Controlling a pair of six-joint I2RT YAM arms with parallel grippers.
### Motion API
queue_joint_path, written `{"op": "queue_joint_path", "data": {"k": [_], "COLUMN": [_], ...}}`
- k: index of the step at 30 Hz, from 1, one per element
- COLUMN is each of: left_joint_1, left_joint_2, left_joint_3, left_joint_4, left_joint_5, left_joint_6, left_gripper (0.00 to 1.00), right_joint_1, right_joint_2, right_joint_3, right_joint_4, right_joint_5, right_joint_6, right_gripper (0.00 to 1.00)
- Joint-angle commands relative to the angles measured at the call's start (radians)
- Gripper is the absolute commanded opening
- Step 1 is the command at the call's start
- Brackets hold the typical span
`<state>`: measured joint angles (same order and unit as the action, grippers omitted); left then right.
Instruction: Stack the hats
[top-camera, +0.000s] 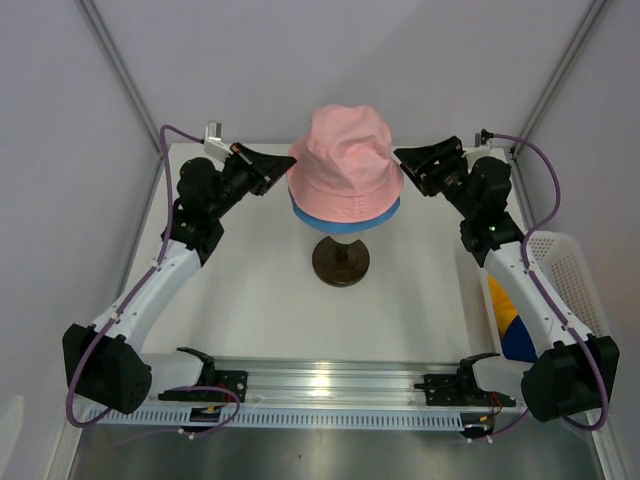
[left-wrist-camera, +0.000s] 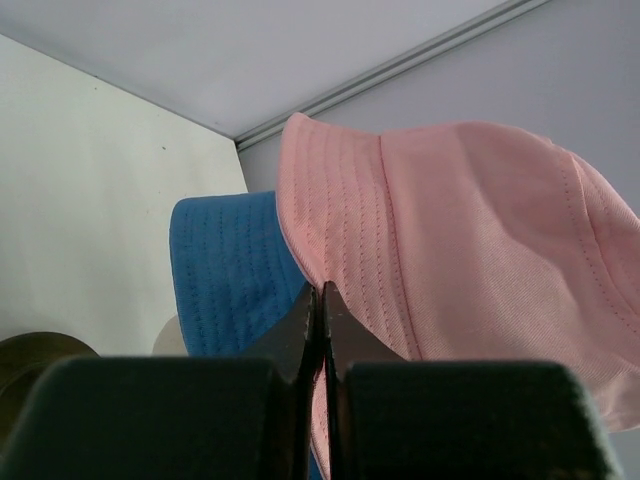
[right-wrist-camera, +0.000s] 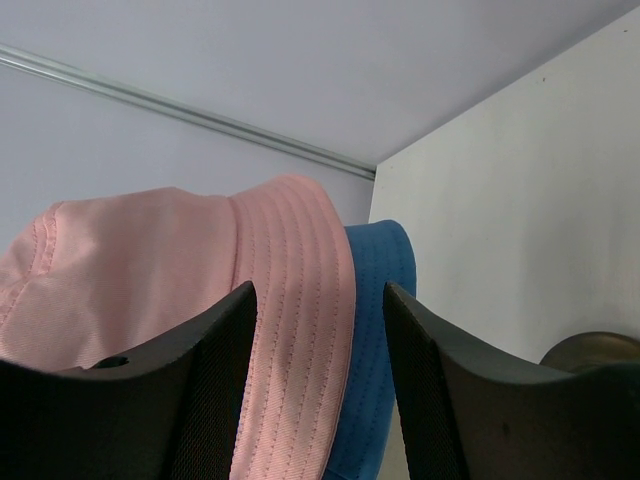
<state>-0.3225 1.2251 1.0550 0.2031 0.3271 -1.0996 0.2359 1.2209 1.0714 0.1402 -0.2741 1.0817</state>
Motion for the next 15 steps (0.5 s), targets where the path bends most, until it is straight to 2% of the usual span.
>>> {"op": "queue_joint_path", "data": {"k": [1, 11, 13, 14, 15], "left_joint_1": [-0.001, -0.001, -0.003, -0.001, -0.003], "left_joint_2": [0.007, 0.013, 0.017, 0.022, 0.024], "left_joint_3": [-0.003, -0.021, -0.03, -0.029, -0.026], "left_joint_4": [0.053, 0.081, 0.097, 0.094, 0.09], "left_joint_5": [0.027, 0.026, 0.027, 0.035, 0.039], "left_joint_6": [-0.005, -0.016, -0.022, -0.02, -0.019], "left_gripper": [0.01, 0.01, 0.01, 0.01, 0.01], "right_joint_1": [0.022, 0.033, 0.034, 0.036, 0.037], "right_joint_2": [-0.018, -0.021, -0.043, -0.047, -0.05], "right_joint_3": [0.01, -0.021, -0.053, -0.059, -0.062], "right_joint_4": [0.042, 0.022, 0.042, 0.062, 0.065], "right_joint_5": [0.021, 0.013, 0.021, 0.023, 0.027], "right_joint_6": [0.02, 0.059, 0.075, 0.084, 0.083], "right_gripper": [0.57, 0.56, 0.48, 0.35, 0.27]}}
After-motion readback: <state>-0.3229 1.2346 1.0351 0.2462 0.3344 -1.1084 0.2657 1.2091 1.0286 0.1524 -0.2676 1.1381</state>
